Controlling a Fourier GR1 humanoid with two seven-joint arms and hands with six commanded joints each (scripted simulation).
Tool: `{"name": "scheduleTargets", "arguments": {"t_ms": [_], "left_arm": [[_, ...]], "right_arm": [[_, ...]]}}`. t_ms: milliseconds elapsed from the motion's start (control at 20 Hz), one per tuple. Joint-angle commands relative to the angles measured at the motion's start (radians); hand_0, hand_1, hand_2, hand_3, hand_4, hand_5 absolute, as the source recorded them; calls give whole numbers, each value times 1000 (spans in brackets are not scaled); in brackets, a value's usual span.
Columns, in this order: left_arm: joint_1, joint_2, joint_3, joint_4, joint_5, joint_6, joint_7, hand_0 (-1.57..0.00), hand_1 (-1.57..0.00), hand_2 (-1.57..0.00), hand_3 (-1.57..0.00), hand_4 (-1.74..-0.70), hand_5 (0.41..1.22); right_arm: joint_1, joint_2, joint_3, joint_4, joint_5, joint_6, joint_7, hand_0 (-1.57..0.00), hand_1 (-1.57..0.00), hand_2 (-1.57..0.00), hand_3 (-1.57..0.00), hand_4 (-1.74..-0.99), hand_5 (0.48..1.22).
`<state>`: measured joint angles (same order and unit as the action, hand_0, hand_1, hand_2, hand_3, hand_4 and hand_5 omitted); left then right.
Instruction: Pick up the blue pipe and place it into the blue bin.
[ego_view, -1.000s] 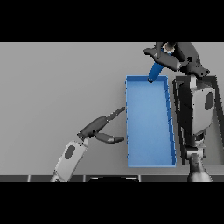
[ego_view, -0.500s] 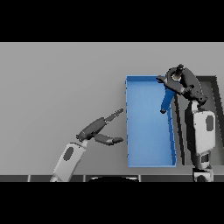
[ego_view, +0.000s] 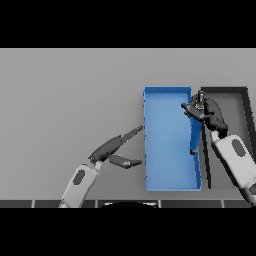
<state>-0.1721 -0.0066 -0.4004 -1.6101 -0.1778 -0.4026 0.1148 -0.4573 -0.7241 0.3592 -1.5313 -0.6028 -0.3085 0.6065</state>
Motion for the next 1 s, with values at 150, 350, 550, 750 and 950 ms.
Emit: {"name": "scheduleTargets", "arguments": {"t_ms": [150,350,550,750,950], "left_arm": [[-4,-2,0,15,-12,9,-8,1,1,1,1,-878,425],[1,-1,5,-10,6,4,3,1,1,1,1,-881,429],[3,-4,-1,-8,-1,6,13,1,1,1,1,-886,426],[3,0,1,-14,-2,8,14,1,1,1,1,-885,428],[0,0,5,-7,-2,10,7,1,1,1,1,-888,429]], "right_arm": [[-96,-156,272,60,-219,-114,3,-750,-684,-685,-403,-1413,1221],[-238,-262,521,74,-310,-48,3,-306,-279,-280,-164,-1175,1084],[-282,-292,604,74,-302,10,4,-125,-114,-114,-67,-1078,898],[-303,-287,646,85,-269,29,3,-51,-46,-46,-27,-1051,787],[-316,-287,664,101,-254,39,4,-20,-18,-18,-10,-1033,696]]}}
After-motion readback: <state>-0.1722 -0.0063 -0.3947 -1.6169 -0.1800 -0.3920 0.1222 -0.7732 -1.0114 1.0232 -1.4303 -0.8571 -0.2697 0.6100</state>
